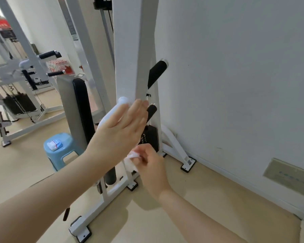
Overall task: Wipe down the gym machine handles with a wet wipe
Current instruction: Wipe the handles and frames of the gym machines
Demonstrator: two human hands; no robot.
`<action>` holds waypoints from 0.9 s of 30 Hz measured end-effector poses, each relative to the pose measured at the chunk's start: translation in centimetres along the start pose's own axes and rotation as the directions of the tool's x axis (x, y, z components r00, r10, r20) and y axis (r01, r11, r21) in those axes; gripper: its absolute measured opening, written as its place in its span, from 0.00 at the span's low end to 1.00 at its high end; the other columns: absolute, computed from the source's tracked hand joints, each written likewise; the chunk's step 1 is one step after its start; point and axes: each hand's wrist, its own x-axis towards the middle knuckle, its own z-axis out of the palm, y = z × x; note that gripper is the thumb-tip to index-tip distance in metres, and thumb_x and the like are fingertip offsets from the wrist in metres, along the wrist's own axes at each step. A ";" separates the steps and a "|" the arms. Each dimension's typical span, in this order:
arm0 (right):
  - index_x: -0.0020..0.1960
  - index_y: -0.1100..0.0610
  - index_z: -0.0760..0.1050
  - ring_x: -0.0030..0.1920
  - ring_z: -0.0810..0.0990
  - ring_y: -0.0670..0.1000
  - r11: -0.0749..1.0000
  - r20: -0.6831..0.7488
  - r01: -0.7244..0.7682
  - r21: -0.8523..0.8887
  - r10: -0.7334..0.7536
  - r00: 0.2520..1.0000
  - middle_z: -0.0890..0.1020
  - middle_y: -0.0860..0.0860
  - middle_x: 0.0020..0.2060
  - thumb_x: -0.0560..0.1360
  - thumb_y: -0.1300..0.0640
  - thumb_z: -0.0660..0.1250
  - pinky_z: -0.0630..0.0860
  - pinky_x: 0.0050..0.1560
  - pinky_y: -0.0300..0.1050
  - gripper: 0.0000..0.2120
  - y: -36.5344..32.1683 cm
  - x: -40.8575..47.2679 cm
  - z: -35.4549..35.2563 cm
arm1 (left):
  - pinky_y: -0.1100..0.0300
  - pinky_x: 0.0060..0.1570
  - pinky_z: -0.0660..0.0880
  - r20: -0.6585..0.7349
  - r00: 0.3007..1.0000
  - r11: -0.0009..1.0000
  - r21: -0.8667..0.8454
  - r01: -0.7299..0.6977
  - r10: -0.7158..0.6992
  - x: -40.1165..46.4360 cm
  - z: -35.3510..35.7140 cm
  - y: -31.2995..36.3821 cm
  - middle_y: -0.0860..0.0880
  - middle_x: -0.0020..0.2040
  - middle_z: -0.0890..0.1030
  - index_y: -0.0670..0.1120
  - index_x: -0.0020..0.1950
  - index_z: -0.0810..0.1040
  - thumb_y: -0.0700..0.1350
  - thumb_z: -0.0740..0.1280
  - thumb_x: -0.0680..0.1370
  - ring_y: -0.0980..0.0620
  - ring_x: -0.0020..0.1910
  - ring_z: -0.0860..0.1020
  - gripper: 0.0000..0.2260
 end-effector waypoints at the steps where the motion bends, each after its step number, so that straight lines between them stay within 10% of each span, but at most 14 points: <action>1: 0.45 0.48 0.70 0.40 0.76 0.40 1.000 -0.080 -0.022 0.012 0.023 0.997 0.79 0.45 0.40 0.75 0.59 0.65 0.70 0.41 0.27 0.06 0.9 0.5 -1.6 | 0.49 0.66 0.59 0.049 0.999 1.000 0.022 -0.008 0.007 0.3 -0.2 0.3 0.44 0.68 0.72 0.42 0.66 0.72 0.41 0.63 0.73 0.43 0.69 0.61 0.21; 6: 0.52 0.50 0.73 0.46 0.77 0.46 0.995 -0.276 0.038 -0.091 -0.062 0.959 0.78 0.45 0.44 0.78 0.62 0.59 0.70 0.41 0.23 0.08 2.4 6.0 -6.0 | 0.49 0.68 0.57 0.114 0.994 0.991 0.129 -0.015 0.000 0.8 -1.3 0.9 0.43 0.70 0.69 0.43 0.66 0.72 0.40 0.63 0.72 0.42 0.70 0.58 0.22; 12: 0.60 0.62 0.70 0.43 0.77 0.50 0.728 0.344 0.494 -0.476 -0.363 0.866 0.77 0.53 0.43 0.78 0.63 0.59 0.70 0.48 0.29 0.11 2.8 9.5 -6.0 | 0.50 0.67 0.58 0.080 0.996 0.995 0.088 0.043 -0.050 1.1 -1.5 0.9 0.44 0.67 0.73 0.42 0.64 0.75 0.33 0.46 0.80 0.44 0.68 0.62 0.21; 15: 0.60 0.60 0.71 0.48 0.80 0.54 0.599 0.344 0.558 -0.575 -0.442 0.829 0.80 0.57 0.47 0.76 0.63 0.63 0.75 0.51 0.42 0.13 4.7 12.0 -6.6 | 0.50 0.68 0.58 0.062 0.998 0.998 0.054 0.020 -0.024 0.9 -1.5 1.2 0.43 0.67 0.74 0.40 0.64 0.74 0.32 0.48 0.79 0.43 0.68 0.63 0.20; 18: 0.60 0.56 0.68 0.53 0.78 0.56 0.688 0.193 0.394 -0.610 -0.353 0.915 0.77 0.56 0.55 0.77 0.62 0.61 0.77 0.52 0.47 0.13 4.7 13.5 -7.7 | 0.50 0.68 0.59 0.057 0.998 1.000 -0.007 -0.018 0.019 1.0 -1.8 1.3 0.42 0.67 0.73 0.39 0.65 0.72 0.34 0.54 0.78 0.43 0.69 0.66 0.17; 23: 0.52 0.56 0.70 0.41 0.77 0.50 0.516 0.426 0.684 -0.516 -0.538 0.727 0.81 0.59 0.42 0.71 0.71 0.64 0.75 0.43 0.44 0.15 4.5 11.6 -7.9 | 0.51 0.68 0.59 0.025 0.999 0.992 -0.124 0.038 -0.035 1.5 -2.5 1.8 0.43 0.65 0.76 0.40 0.62 0.75 0.36 0.50 0.80 0.44 0.68 0.65 0.18; 27: 0.58 0.54 0.70 0.45 0.73 0.44 0.705 0.237 0.436 -0.560 -0.368 0.899 0.77 0.55 0.50 0.79 0.61 0.56 0.73 0.47 0.39 0.10 5.2 12.7 -9.6 | 0.49 0.68 0.60 0.017 0.999 0.955 -0.294 0.051 -0.048 2.0 -3.3 1.7 0.43 0.64 0.76 0.40 0.59 0.77 0.39 0.61 0.78 0.43 0.68 0.66 0.12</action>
